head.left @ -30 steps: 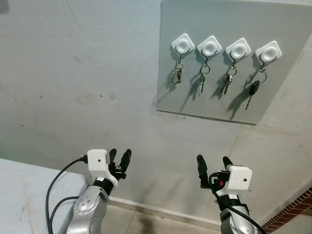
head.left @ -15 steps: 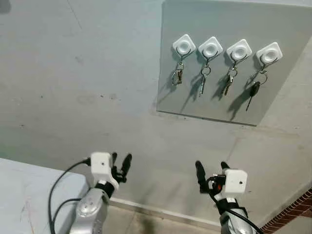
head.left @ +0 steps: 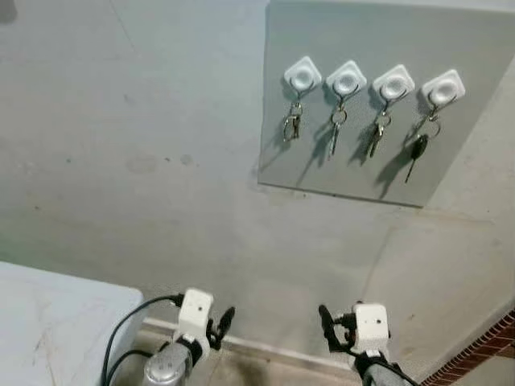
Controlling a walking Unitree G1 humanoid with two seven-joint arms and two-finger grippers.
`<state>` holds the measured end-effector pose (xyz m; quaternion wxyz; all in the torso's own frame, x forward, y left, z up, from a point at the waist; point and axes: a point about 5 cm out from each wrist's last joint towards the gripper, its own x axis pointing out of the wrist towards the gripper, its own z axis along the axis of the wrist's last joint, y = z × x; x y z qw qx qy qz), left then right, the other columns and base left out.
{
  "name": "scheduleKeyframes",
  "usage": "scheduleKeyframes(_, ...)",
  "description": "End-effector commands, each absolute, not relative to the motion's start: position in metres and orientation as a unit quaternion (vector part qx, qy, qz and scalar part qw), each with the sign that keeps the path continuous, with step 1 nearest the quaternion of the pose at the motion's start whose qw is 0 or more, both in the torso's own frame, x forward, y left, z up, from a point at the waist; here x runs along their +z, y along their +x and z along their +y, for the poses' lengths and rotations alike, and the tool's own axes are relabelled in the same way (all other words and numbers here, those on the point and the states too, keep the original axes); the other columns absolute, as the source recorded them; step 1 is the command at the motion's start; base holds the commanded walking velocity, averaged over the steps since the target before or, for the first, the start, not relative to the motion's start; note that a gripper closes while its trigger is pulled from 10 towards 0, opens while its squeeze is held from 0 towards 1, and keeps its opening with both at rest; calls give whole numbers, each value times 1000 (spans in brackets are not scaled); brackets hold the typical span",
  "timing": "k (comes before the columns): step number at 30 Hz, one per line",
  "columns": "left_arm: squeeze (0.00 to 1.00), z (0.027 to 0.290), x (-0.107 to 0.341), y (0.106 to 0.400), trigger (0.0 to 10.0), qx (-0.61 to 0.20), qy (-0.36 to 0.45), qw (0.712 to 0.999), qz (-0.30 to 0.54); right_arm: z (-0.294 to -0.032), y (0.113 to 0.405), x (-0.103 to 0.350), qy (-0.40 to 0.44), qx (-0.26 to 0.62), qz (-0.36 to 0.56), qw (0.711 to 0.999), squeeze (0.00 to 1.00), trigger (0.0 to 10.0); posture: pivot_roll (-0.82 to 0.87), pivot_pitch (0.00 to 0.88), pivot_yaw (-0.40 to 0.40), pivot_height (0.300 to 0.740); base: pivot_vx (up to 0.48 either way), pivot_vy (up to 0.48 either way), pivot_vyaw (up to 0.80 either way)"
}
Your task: Hang keys on a hook
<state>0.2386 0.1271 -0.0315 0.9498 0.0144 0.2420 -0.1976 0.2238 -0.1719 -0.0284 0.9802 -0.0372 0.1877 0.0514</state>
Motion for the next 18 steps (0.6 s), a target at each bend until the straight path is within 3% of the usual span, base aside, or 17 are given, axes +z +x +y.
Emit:
scheduleKeyframes(1,0,130,-40,233,10000,-201,32,941,269,-174,221,-36,-52,52,213,974,0,10000,-15,0,14,740,0,0,0)
scheduleKeyframes(18,0,159,-82,187,10000,-91,18,902,422,-190,171,-82,-23,34,391,919,0,10000,-6,0,12,740,0,0,0)
